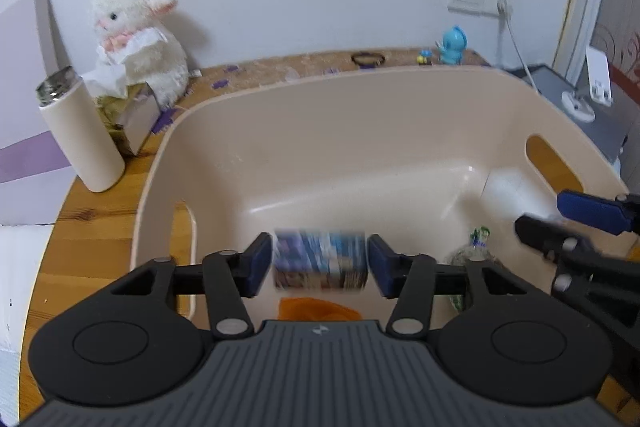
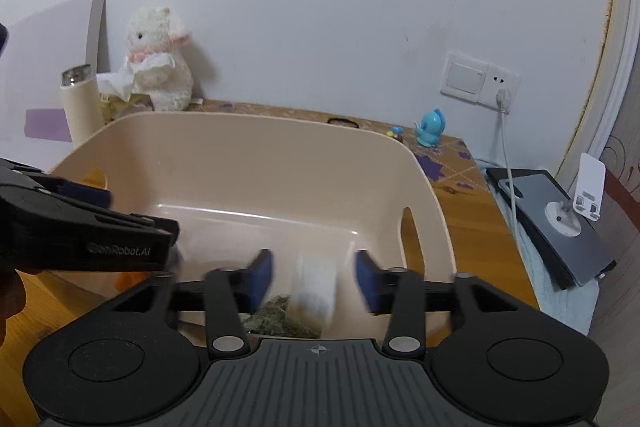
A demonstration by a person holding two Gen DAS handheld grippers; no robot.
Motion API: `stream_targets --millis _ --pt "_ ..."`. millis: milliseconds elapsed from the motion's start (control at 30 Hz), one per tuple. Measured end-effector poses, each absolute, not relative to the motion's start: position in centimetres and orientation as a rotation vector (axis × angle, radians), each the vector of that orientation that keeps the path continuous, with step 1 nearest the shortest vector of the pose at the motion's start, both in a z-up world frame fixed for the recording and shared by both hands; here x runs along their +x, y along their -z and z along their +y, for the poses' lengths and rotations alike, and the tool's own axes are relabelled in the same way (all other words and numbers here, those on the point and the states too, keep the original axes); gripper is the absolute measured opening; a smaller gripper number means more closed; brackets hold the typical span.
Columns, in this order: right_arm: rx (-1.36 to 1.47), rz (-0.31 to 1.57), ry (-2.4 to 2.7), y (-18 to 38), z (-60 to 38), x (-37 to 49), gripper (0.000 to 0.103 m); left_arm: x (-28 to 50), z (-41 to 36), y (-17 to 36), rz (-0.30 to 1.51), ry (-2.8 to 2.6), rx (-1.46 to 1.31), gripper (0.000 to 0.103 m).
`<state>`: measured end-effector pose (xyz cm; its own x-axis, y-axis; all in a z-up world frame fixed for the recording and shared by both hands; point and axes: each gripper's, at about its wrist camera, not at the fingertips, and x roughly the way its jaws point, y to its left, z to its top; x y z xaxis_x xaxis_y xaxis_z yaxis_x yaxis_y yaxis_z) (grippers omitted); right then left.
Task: Organize objects
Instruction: 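Carry both boxes over the basket and open both tools to drop them, then grasp the blue-and-white box with the left tool while the right tool grasps the floral scrunchie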
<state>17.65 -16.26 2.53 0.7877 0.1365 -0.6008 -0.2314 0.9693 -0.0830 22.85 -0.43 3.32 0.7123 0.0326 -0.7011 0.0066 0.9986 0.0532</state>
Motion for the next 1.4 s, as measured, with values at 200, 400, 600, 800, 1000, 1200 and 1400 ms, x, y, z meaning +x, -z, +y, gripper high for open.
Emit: stream_targets --millis 200,400,600,800,1000,1200,1400 --pt "-0.131 0.601 -0.170 -4.0 -17.4 15.8 0.076 21.0 0.4 -5.2 0.729 -0.013 0.027 0.076" --pt "-0.130 0.574 -0.156 -5.0 -18.6 13.2 0.083 18.4 1.1 -6.5 0.701 -0.004 0.033 0.084" --pt "-0.145 0.581 -0.156 -4.6 -19.4 10.7 0.088 15.7 1.4 -7.2 0.694 0.019 0.048 0.086" --pt "-0.139 0.620 -0.146 -3.2 -20.6 9.4 0.090 13.5 1.8 -6.3 0.699 0.020 0.050 0.088" --pt "-0.139 0.668 -0.134 -1.5 -21.5 8.8 0.091 11.7 2.6 -4.8 0.732 0.028 0.034 0.088" --pt "-0.146 0.737 -0.147 0.9 -21.6 8.8 0.092 10.9 3.4 -2.9 0.778 0.014 0.030 0.088" --pt "-0.157 0.785 -0.144 2.9 -21.5 9.1 0.092 11.2 3.2 -0.3 0.844 0.007 0.044 0.088"
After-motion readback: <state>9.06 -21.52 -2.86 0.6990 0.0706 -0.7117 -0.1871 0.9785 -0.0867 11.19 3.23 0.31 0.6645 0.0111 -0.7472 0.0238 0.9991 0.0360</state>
